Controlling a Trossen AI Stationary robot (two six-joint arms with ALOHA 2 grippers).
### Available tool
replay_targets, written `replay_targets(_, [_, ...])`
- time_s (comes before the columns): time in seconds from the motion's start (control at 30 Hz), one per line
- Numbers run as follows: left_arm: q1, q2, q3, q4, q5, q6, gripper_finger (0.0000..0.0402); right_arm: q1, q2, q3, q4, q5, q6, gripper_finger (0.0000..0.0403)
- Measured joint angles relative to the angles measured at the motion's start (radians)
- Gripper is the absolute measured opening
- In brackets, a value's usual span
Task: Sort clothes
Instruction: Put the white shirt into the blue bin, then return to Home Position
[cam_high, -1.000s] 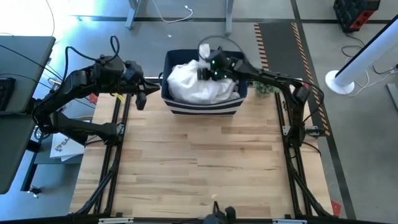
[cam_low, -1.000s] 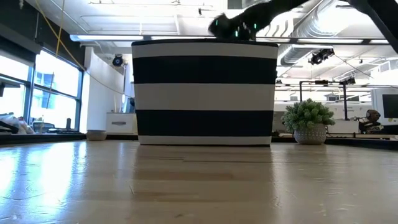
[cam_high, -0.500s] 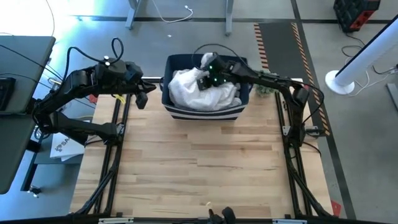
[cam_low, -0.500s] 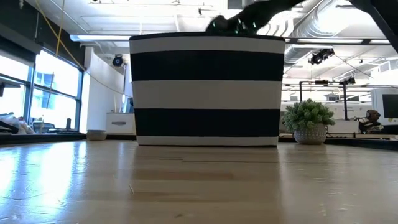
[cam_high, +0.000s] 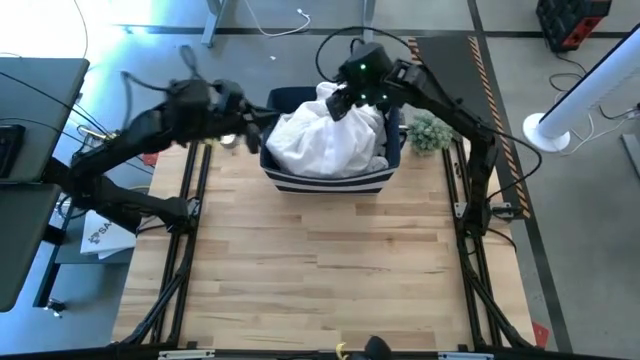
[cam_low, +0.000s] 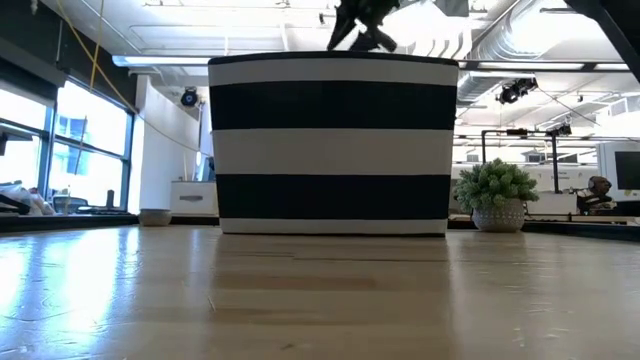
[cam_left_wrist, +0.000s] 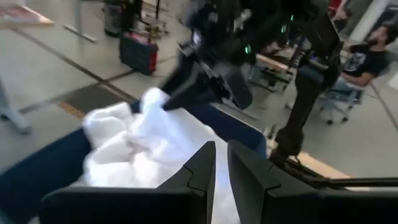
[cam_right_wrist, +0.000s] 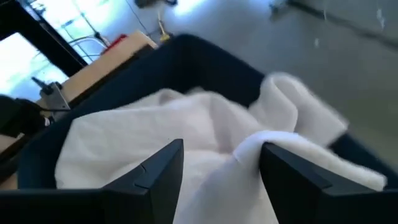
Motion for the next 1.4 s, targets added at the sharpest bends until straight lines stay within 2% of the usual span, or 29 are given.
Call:
replay_targets(0.1, [0.0, 0.082, 0.0, 0.011, 0.041, -0.003, 0.0039, 0.002, 0.004, 0.005, 0.025, -0.036, -0.101, 0.02])
replay_targets(0.2, [0.0, 0.177, 0.0, -0.073, 0.046, 0.01, 0.0039, 0.003, 0.012, -0.063, 0.006, -0.056, -0.157, 0.0197])
replay_targets(0.33, [0.01, 0.308, -0.001, -0.207, -0.028, -0.002, 0.0039, 0.001, 0.017, -0.29, 0.019, -0.055, -0.161, 0.0195])
replay_targets(0.5, [0.054, 0.449, -0.001, -0.271, -0.06, 0.056, 0.0039, -0.01, 0.011, -0.561, 0.165, -0.053, -0.158, 0.0197])
replay_targets(0.6, [0.082, 0.487, 0.005, -0.28, -0.065, 0.076, 0.0039, -0.02, 0.007, -0.573, 0.137, -0.059, -0.166, 0.0213])
replay_targets(0.67, [0.093, 0.499, 0.006, -0.29, -0.079, 0.079, 0.0039, -0.026, 0.012, -0.51, 0.055, -0.061, -0.167, 0.0231])
replay_targets(0.83, [0.121, 0.491, 0.002, -0.297, -0.112, 0.079, 0.0039, -0.055, 0.015, -0.216, -0.156, -0.108, -0.181, 0.0268])
replay_targets(0.97, [0.153, 0.465, -0.005, -0.314, -0.098, 0.071, 0.0039, -0.067, 0.013, 0.043, -0.273, -0.133, -0.19, 0.0273])
replay_targets(1.0, [0.159, 0.455, -0.005, -0.308, -0.097, 0.066, 0.0039, -0.065, -0.005, 0.053, -0.264, -0.135, -0.198, 0.0273])
replay_targets(1.1, [0.178, 0.403, -0.004, -0.303, -0.092, 0.055, 0.0039, -0.065, -0.147, -0.073, -0.191, -0.165, -0.202, 0.0273])
replay_targets(1.23, [0.185, 0.305, -0.004, -0.297, -0.091, 0.037, 0.0039, -0.059, -0.328, -0.209, -0.203, -0.174, -0.221, 0.0273])
replay_targets(1.4, [0.152, 0.14, -0.001, -0.27, -0.039, 0.087, 0.0039, 0.032, -0.572, -0.37, -0.179, -0.258, -0.16, 0.0273])
